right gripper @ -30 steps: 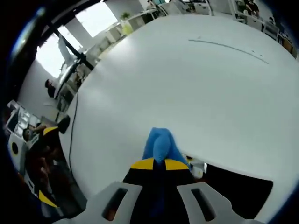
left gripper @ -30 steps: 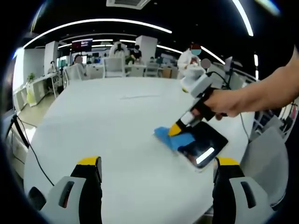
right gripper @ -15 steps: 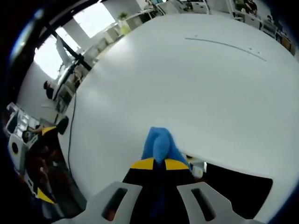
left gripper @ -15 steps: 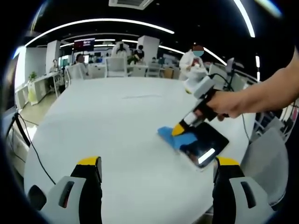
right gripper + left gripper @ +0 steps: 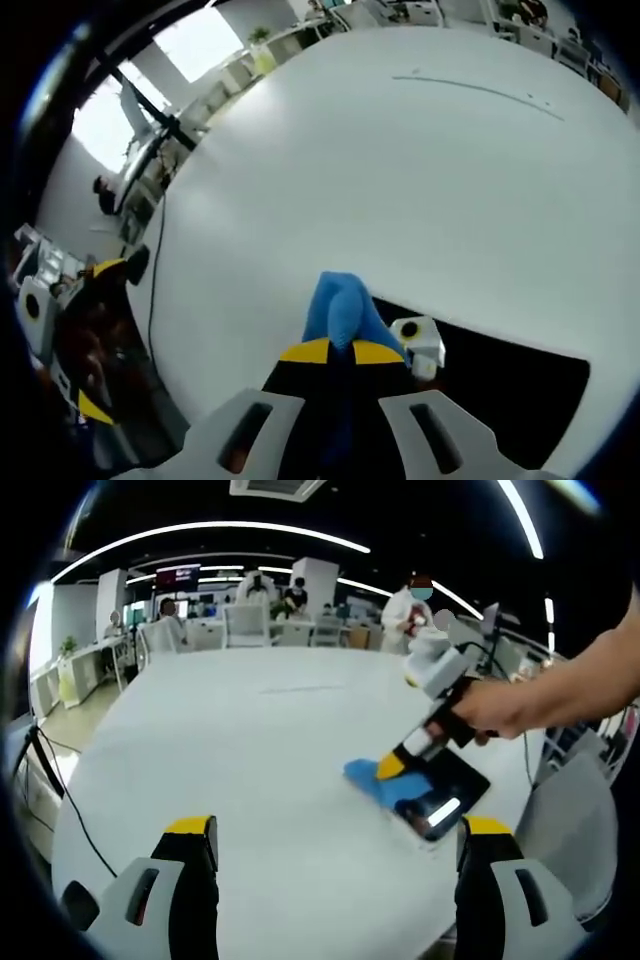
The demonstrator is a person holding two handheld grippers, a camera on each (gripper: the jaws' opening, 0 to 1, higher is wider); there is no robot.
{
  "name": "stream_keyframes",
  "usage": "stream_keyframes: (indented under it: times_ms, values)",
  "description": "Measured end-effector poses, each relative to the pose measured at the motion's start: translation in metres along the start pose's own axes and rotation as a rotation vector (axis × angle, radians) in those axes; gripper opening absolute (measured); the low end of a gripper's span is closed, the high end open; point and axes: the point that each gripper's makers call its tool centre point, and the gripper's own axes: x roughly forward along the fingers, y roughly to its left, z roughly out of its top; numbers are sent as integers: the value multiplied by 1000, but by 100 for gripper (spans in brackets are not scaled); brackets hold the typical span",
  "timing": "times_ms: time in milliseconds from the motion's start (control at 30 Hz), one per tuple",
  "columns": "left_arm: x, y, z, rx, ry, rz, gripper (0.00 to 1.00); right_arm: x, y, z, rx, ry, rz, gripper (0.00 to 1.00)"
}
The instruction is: Wipe the mirror surface with the cleaning cloth until all visible marks leave the cleaned area.
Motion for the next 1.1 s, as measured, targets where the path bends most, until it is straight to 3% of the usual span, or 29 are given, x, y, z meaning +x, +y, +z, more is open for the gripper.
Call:
stream_keyframes:
  times_ms: [267, 500, 1100]
  values:
    - [8, -6, 7, -5, -30, 7, 100, -3, 4, -11, 10, 8, 13, 1]
    - [12, -22, 1, 3, -19, -12, 100, -5, 5, -16, 7, 1, 23, 1]
    - [4, -8, 4, -7, -26, 30, 100, -9, -4, -22, 0, 4, 26, 1]
